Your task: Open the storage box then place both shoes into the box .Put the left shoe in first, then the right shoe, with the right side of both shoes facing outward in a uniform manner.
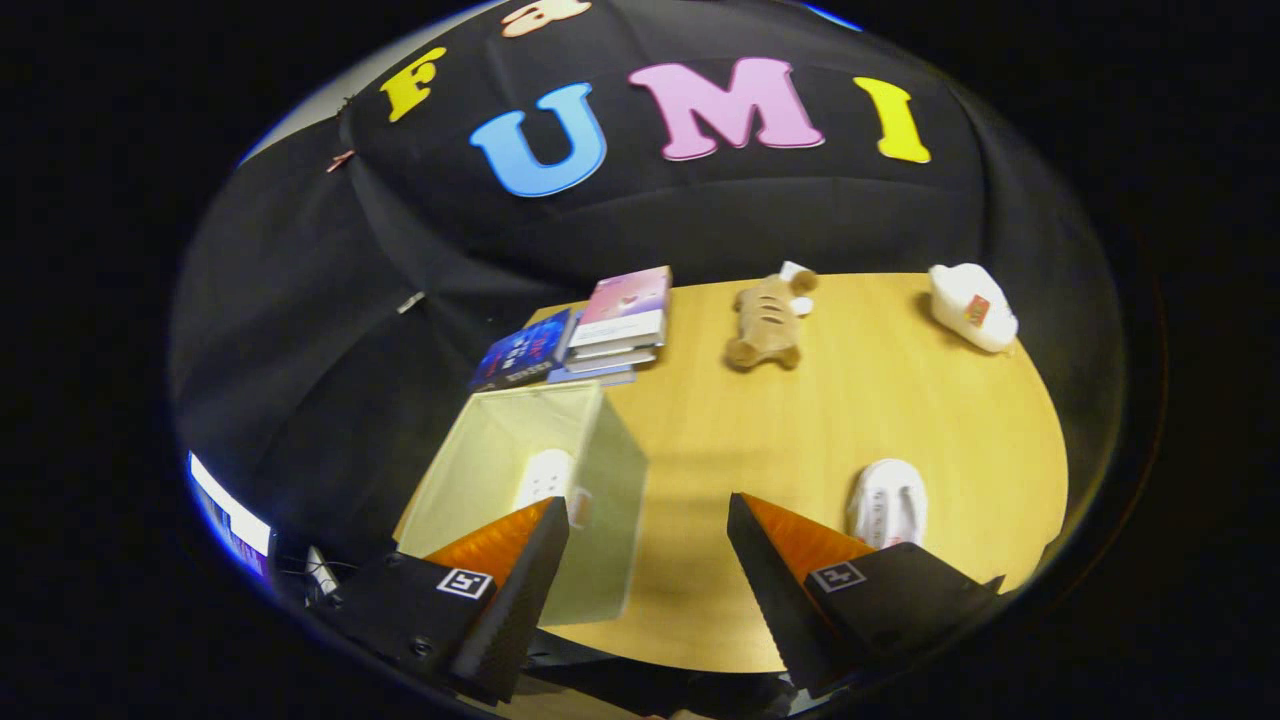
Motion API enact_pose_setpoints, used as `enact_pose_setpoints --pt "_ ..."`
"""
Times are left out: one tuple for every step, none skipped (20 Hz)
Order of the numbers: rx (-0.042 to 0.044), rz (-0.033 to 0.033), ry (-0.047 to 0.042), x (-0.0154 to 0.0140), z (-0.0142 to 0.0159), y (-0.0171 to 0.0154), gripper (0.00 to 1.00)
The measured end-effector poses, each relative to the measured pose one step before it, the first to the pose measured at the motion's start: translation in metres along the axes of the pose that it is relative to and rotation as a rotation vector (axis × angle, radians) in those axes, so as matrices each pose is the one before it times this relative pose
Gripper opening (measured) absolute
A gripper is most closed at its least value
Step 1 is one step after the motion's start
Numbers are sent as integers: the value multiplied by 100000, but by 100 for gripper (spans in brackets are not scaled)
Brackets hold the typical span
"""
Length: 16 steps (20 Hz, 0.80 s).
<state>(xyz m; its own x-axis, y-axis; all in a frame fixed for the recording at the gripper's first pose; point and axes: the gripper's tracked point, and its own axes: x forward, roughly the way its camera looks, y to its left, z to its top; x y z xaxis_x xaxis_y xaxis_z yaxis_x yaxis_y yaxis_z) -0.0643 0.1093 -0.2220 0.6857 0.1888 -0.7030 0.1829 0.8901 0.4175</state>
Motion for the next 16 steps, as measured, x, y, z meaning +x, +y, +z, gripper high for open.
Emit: enact_pose_setpoints --pt "-239 -6193 1079 -637 -900 -3014 99" --pt "-853 -5856 1450 -200 -1010 -2897 99" --pt "-1024 -5874 2222 -28 -1351 -2777 99" --pt "-550 -5254 3238 294 -1621 -2496 99" --pt "-50 -3470 2607 363 -1270 -1822 99" --pt "-24 -2729 2211 511 -1260 -1479 99" --pt "-160 -2211 1593 501 -980 -1181 99" --pt "-1051 -2112 1787 704 -957 -1076 99" --pt "-1613 -2135 1061 797 -681 -813 99" --pt "-1810 -2071 1042 922 -592 -750 99" --pt "-1509 -1206 1099 932 -466 -524 98" --pt "-715 -1319 608 959 -105 -251 99" --pt "-269 -398 257 967 11 -116 97" --pt "-645 -177 -85 926 213 -15 96" --pt "-655 -144 246 820 272 56 94" --pt "-789 -266 -467 796 461 48 92"
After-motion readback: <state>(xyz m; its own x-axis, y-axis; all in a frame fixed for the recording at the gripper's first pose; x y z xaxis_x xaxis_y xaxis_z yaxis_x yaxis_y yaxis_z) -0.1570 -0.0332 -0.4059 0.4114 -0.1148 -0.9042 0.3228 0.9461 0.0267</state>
